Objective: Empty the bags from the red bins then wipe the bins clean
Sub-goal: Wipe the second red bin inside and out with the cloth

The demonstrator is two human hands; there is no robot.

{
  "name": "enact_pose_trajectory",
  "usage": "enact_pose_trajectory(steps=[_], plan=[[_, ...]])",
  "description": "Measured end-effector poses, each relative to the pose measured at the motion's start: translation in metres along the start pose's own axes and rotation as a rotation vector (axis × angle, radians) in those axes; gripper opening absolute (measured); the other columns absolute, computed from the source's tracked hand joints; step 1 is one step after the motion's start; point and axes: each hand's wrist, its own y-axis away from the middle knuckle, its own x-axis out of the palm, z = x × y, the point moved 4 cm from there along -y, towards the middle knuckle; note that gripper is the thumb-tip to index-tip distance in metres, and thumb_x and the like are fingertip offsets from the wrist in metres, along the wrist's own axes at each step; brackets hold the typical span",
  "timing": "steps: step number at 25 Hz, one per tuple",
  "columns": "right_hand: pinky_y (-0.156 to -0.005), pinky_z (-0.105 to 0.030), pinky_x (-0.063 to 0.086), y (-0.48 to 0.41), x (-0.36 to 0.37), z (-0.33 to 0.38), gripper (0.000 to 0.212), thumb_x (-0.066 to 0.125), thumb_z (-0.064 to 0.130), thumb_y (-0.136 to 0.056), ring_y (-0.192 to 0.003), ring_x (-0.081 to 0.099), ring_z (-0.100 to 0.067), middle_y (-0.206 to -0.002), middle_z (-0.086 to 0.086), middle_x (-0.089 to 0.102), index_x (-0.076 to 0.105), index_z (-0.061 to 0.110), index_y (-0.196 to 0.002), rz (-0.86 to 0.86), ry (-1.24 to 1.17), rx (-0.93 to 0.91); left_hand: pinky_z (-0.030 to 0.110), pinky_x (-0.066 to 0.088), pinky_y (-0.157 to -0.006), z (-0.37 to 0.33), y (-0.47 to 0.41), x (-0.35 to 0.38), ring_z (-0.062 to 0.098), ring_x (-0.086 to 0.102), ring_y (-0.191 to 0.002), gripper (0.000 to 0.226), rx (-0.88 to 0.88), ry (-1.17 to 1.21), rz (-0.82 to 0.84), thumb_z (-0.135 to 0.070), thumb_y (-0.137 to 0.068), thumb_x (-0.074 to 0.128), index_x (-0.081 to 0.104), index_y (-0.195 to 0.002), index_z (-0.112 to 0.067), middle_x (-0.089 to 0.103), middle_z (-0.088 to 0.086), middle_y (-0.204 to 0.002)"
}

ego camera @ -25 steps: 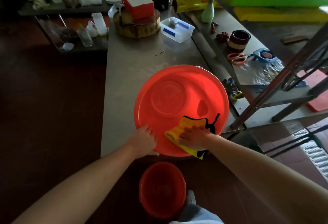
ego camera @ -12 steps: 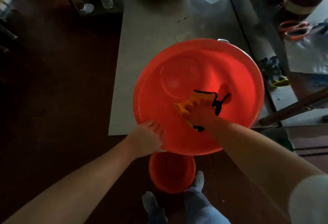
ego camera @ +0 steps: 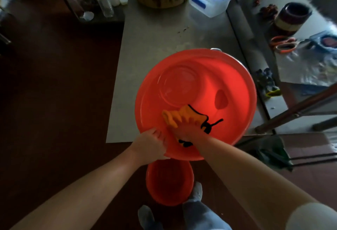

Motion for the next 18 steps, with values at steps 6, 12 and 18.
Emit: enact_pose_trajectory(steps=[6,12,18], plan=[[-0.115,-0.065,0.002,0.077,-0.040,-0.028,0.055,0.017,0.062,-0.100,-0.149,0.010,-0.044,-0.168,-0.004,0.008,-0.013,0.065,-0.146,-0.019,0.481,0.014,0.031,0.054,-0.067,-0.003,-0.001,-0.005,0.024,0.068,-0.065,0.056,-0.058,0.024,0.036,-0.055,-0.087,0.038,0.076,-0.078,-0.015,0.072,0.007,-0.074],[-0.121,-0.058,-0.006,0.120,-0.063,-0.040,0.065,0.025,0.062,-0.096,-0.153,-0.002,-0.037,-0.168,-0.005,0.009,0.008,0.047,-0.157,-0.001,0.545,0.239,0.027,0.047,-0.063,0.006,-0.010,-0.012,0.018,0.063,-0.050,0.066,-0.092,0.027,0.152,-0.082,-0.064,0.064,0.068,-0.060,-0.016,0.064,-0.001,-0.056],[-0.119,-0.063,-0.005,0.135,-0.036,-0.005,0.059,0.005,0.075,-0.094,-0.154,0.001,-0.037,-0.170,0.005,-0.004,-0.021,0.061,-0.144,0.106,0.239,0.184,0.034,0.047,-0.085,0.011,-0.012,-0.035,0.023,0.073,-0.080,0.063,-0.044,-0.007,0.186,-0.073,-0.083,0.049,0.074,-0.088,-0.015,0.075,0.003,-0.085]])
